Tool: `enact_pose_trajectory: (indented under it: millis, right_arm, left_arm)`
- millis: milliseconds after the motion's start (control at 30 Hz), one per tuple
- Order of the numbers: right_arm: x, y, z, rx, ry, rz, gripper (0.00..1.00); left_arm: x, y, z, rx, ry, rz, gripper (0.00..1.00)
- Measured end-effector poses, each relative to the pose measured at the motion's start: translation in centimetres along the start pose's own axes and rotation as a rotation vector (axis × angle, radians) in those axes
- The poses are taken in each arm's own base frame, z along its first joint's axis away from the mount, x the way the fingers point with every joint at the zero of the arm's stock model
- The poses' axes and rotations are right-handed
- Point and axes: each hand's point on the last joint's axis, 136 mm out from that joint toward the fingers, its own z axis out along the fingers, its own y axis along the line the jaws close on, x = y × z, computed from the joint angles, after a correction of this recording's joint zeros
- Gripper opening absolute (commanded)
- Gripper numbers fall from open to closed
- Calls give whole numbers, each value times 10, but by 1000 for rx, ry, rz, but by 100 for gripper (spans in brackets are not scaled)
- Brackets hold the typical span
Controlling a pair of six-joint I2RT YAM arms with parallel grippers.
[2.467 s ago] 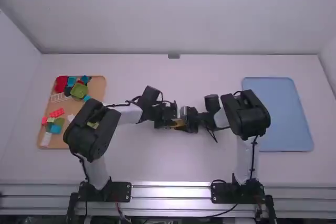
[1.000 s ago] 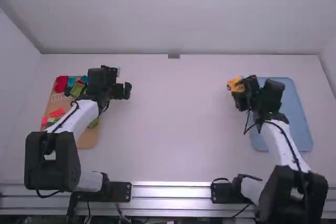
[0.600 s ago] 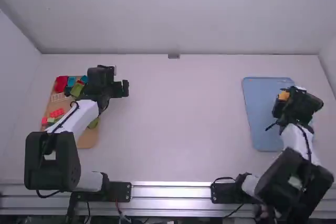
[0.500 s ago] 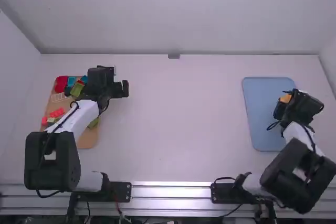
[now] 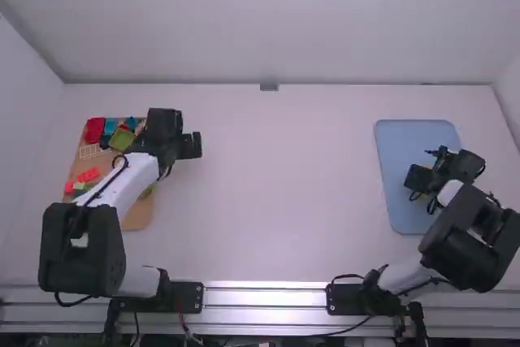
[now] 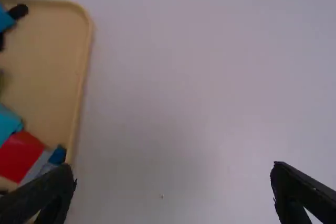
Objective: Assemble lego blocks to make yellow taxi
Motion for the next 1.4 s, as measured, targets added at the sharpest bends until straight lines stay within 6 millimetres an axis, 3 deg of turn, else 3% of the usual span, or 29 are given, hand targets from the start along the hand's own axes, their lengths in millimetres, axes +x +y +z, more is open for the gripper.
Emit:
enact_pose_trajectory:
  millis: [167,233,267,367,500,733,867,1000,1233,1400]
  right_arm:
    - [-22,18,-36,12,10,-22,99]
    - [-38,30,-64,26,-15,-37,99]
    - [-39,31,-66,26,-17,-40,99]
    - [-61,59,-110,11,-93,-98,99]
    - [-78,101,-156,-45,-220,-190,99]
    - [-86,171,-219,-182,-403,-337,98]
    - [-81,199,-243,-257,-464,-400,96]
    - [-91,194,-257,-256,-532,-370,92]
    - [-86,182,-262,-251,-603,-272,82]
    - [-83,179,-270,-274,-681,-209,73]
  left_arm:
    - [-33,-26,-31,28,-54,96,99]
    - [-47,-35,-53,45,-94,122,99]
    - [-48,-36,-55,47,-98,123,99]
    - [-61,-49,-90,78,-168,174,99]
    - [-62,-60,-122,111,-218,229,99]
    - [-60,-48,-170,101,-292,229,99]
    - [-62,-35,-199,68,-358,208,97]
    - [-71,-24,-216,57,-438,161,93]
    - [-63,-4,-210,46,-478,101,83]
    - [-61,11,-219,54,-565,54,74]
